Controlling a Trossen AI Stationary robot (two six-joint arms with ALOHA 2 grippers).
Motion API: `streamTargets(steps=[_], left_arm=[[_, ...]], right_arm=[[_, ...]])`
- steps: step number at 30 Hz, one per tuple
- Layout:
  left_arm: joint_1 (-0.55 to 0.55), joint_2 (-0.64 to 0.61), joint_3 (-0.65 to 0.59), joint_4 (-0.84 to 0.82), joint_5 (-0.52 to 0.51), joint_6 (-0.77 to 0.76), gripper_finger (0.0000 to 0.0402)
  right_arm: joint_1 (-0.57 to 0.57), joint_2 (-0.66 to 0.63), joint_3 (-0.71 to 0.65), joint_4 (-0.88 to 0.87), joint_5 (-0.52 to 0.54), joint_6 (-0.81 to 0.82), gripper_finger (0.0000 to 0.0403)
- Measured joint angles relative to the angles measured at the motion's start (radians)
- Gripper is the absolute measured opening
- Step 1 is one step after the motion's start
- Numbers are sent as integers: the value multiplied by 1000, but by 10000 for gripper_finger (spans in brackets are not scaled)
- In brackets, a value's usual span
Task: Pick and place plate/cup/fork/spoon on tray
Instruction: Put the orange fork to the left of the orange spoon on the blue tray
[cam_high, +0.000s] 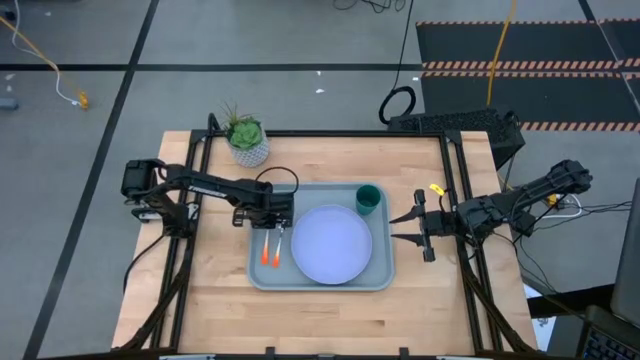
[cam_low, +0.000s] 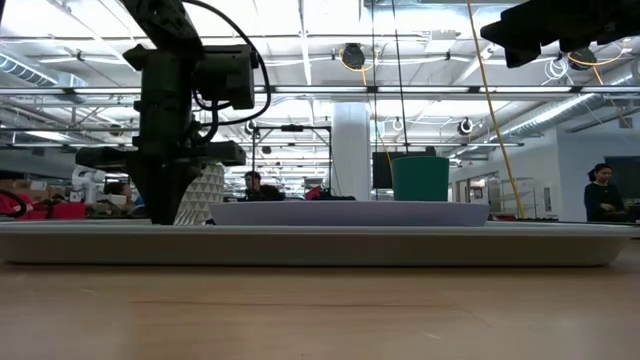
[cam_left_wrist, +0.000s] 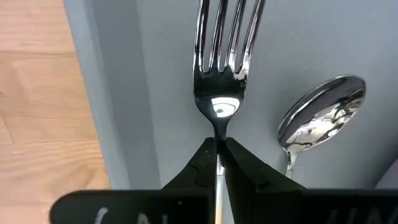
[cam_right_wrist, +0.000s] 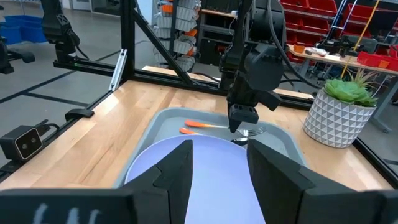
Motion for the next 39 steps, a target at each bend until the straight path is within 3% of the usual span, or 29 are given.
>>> streamTargets(steps=[17,25,39], left_arm=[[-9,0,0,0,-19,34,18],[-16,0,0,-2,-18,-69,18],[-36,9,0,3,-19,-14,20]], right_arm=[[0,0,0,-1,-1,1,144],[0,0,0,-1,-3,15,144],[0,0,0,-1,-5,19,144]])
